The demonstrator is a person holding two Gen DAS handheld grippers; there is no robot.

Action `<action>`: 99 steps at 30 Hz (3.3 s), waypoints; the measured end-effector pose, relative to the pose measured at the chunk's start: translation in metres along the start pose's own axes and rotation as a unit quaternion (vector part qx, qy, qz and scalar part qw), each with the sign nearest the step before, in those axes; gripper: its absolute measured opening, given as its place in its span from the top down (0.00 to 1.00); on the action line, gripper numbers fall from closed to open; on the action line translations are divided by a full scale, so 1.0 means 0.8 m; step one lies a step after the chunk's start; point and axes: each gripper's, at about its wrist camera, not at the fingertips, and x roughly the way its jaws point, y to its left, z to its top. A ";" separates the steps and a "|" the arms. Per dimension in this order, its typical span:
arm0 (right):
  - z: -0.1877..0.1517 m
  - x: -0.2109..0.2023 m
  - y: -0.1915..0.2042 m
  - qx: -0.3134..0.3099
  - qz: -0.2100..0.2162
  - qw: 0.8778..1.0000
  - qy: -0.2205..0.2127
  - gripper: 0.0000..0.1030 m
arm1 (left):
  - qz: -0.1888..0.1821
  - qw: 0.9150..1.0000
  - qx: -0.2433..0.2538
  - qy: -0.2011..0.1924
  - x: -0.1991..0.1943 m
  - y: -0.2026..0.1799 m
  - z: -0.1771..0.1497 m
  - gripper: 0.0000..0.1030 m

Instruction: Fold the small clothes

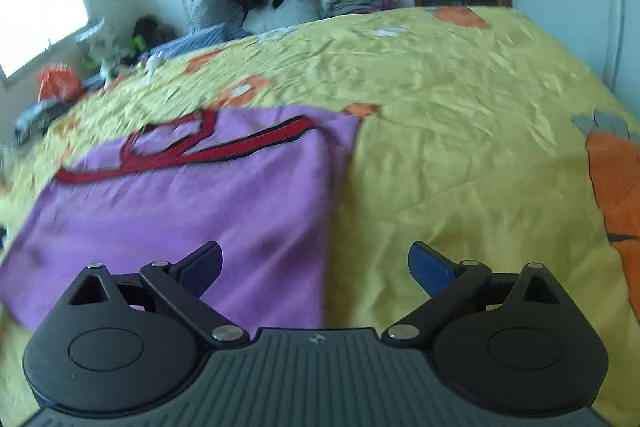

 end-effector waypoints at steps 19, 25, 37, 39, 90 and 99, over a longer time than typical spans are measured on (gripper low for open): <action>-0.009 0.036 -0.018 0.134 0.173 0.974 0.060 0.89 | -0.143 0.970 -0.084 0.180 0.028 0.034 -0.008 0.86; -0.003 0.018 -0.009 0.116 0.160 0.980 0.036 0.91 | -0.158 0.968 -0.101 0.168 0.014 0.037 -0.006 0.89; 0.014 -0.035 -0.034 0.078 0.140 0.986 0.037 0.92 | -0.180 0.961 -0.120 0.169 -0.028 0.018 -0.014 0.95; 0.005 -0.038 -0.053 0.084 0.129 0.987 0.045 0.92 | -0.174 0.961 -0.120 0.177 -0.027 0.020 -0.030 0.95; -0.068 -0.016 0.102 -0.138 -0.064 0.988 0.016 0.00 | 0.106 0.989 0.106 0.005 -0.010 -0.175 -0.150 0.00; -0.091 -0.060 0.081 -0.152 -0.078 0.985 0.001 0.00 | 0.110 0.988 0.109 -0.003 -0.010 -0.175 -0.154 0.00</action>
